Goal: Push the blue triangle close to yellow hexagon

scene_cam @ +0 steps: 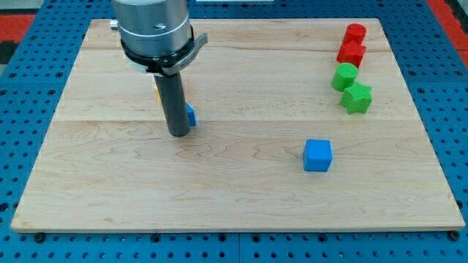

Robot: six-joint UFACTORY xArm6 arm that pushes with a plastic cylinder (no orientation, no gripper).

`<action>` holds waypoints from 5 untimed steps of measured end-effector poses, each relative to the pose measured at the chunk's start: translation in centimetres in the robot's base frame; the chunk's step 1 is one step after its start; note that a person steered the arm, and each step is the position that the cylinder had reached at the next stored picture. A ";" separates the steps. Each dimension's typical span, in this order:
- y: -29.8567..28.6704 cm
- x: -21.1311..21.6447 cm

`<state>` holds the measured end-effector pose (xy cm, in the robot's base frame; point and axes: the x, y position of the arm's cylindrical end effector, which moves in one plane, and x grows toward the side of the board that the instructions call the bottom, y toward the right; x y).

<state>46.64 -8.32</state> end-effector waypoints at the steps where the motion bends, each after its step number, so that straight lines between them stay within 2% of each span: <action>1: 2.0 0.0; 2: 4.8 -0.7; 5: 1.0 -2.3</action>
<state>44.35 -7.32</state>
